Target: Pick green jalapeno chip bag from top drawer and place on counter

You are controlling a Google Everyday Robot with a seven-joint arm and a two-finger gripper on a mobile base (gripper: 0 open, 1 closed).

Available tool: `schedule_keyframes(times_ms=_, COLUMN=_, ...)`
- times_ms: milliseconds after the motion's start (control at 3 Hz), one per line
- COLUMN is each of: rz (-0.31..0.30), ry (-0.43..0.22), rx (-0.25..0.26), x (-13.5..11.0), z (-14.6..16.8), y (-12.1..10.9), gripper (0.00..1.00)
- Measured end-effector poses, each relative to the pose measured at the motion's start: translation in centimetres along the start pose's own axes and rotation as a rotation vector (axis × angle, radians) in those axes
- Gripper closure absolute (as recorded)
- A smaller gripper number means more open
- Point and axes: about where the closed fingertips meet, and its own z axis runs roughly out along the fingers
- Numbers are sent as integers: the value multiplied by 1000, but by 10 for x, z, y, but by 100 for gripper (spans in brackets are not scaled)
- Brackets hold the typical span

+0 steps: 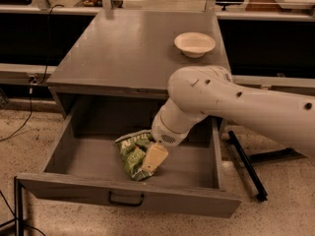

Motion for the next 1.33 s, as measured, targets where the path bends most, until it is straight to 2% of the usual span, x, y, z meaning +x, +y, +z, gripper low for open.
schedule_keyframes(times_ms=333, rz=16, ry=-3, rx=16, x=9, z=13, y=-19, gripper=31)
schedule_keyframes(times_ms=667, rz=64, ry=-8, rx=27, x=28, z=34, y=-24, gripper=43)
schedule_keyframes(times_ms=1000, rz=103, ry=-8, rx=19, x=43, z=50, y=-16, gripper=46)
schedule_keyframes(times_ms=1333, rz=118, ry=-8, rx=10, x=47, z=68, y=-11, gripper=46)
